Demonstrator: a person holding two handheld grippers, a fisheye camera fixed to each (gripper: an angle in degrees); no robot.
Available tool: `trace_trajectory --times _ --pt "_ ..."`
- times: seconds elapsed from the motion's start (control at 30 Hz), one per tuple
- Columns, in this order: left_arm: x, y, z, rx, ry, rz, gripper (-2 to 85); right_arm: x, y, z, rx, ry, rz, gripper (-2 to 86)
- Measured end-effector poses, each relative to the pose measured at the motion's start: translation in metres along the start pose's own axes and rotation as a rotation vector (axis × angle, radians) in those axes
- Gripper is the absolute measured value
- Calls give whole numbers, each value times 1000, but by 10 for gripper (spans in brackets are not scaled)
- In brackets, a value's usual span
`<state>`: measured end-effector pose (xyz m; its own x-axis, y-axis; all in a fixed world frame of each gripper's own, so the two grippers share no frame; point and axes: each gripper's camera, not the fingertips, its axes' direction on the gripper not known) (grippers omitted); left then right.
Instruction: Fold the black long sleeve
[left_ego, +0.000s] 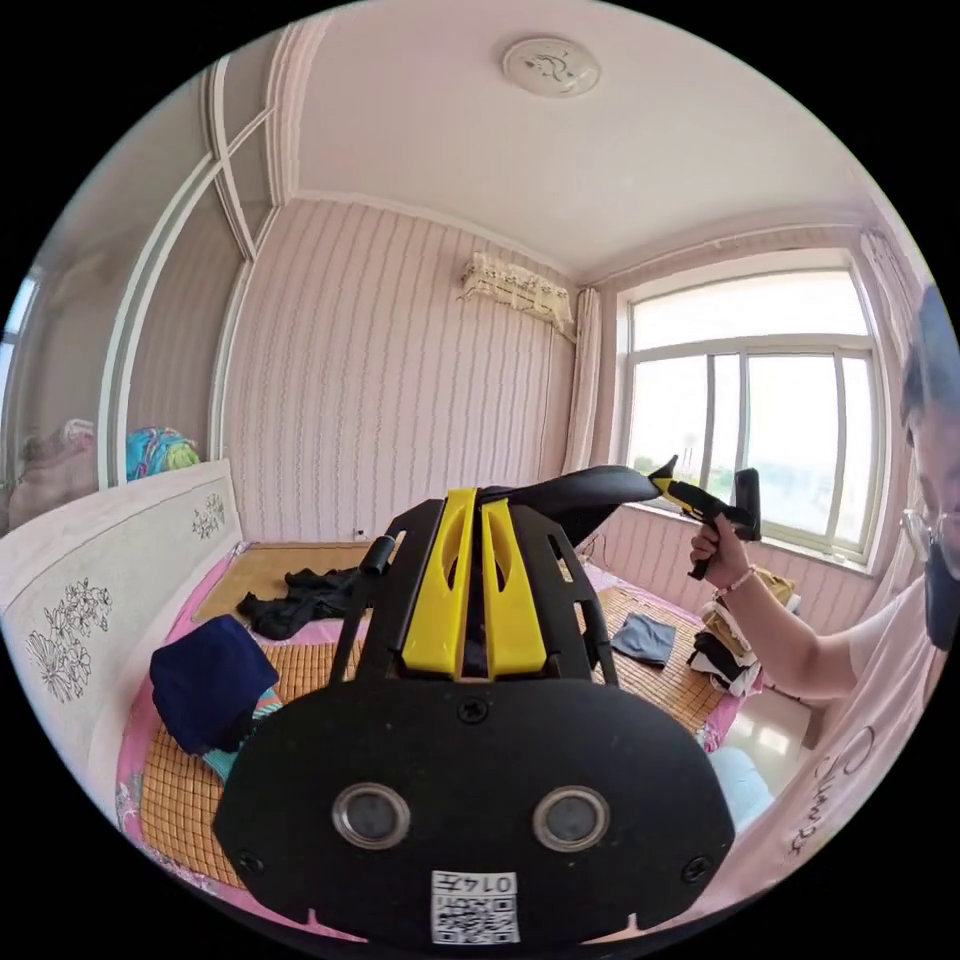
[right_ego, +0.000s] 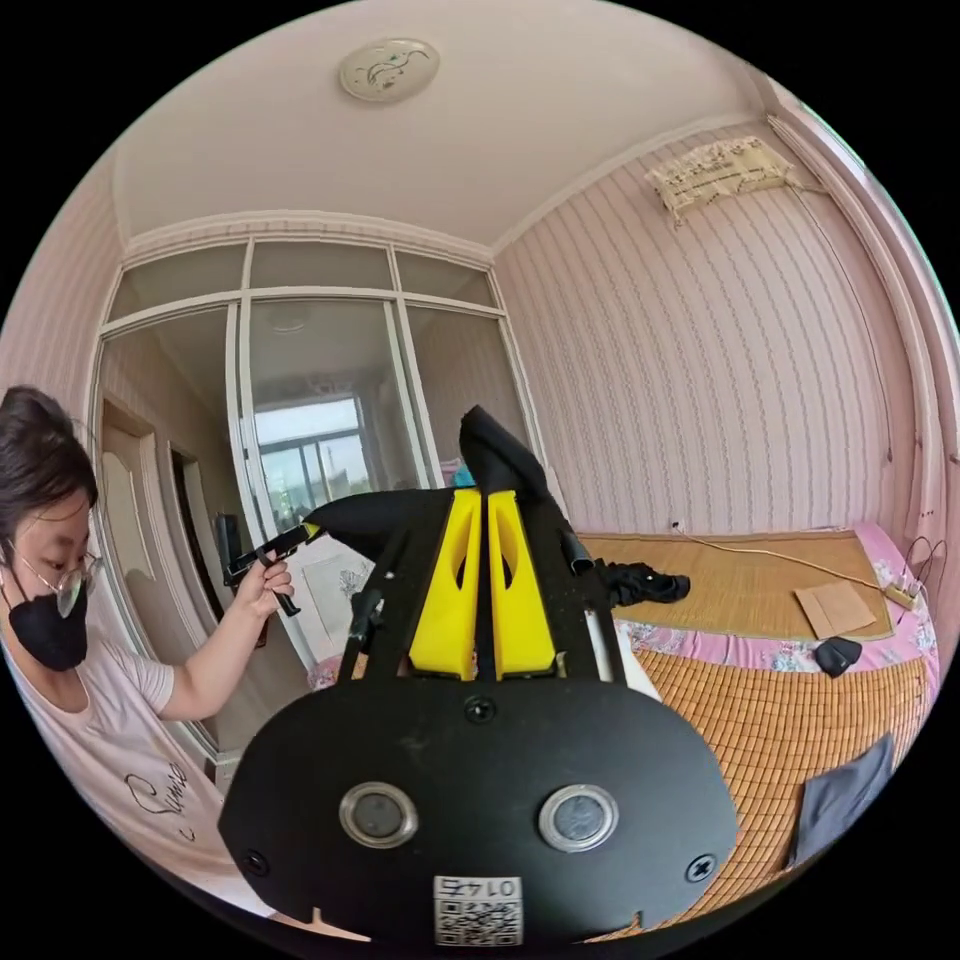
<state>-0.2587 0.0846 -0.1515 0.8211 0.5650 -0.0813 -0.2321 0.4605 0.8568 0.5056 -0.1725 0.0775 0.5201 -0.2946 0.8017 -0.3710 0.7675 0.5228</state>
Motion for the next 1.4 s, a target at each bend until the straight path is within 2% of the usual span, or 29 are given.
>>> trace_trajectory --times 0.13,0.2,0.27,0.3,0.4,0.53,0.6,0.73,0.9,1.0,1.2,1.3,1.4 --pt "33 92 32 -291 -29 52 -10 6 84 6 -186 111 38 5" --pt "40 150 54 -453 -29 9 -10 24 160 23 -412 141 160 5" --pt "44 234 84 -673 30 -136 -10 38 224 35 -594 184 289 5" --pt "45 254 91 -721 47 -176 -10 47 265 38 -687 209 379 5" --pt "59 336 117 -939 88 -290 -10 71 348 40 -844 227 660 7" --pt "80 380 139 -1120 88 -275 -9 88 376 24 -862 382 788 12" --pt "85 385 145 -1144 76 -242 -9 93 367 15 -820 481 779 18" --pt "82 384 151 -1143 68 -269 -2 95 360 28 -848 503 723 42" --pt "62 386 157 -1168 4 -381 46 96 391 86 -1113 466 683 121" --pt "44 379 152 -1144 -32 -451 67 100 409 97 -1159 399 756 127" --pt "28 375 159 -1144 -40 -514 105 102 402 93 -1159 378 762 122" --pt "32 385 177 -1183 14 -552 115 100 397 86 -1162 349 770 120" --pt "53 393 199 -1304 47 -457 108 93 393 84 -1192 346 750 107"
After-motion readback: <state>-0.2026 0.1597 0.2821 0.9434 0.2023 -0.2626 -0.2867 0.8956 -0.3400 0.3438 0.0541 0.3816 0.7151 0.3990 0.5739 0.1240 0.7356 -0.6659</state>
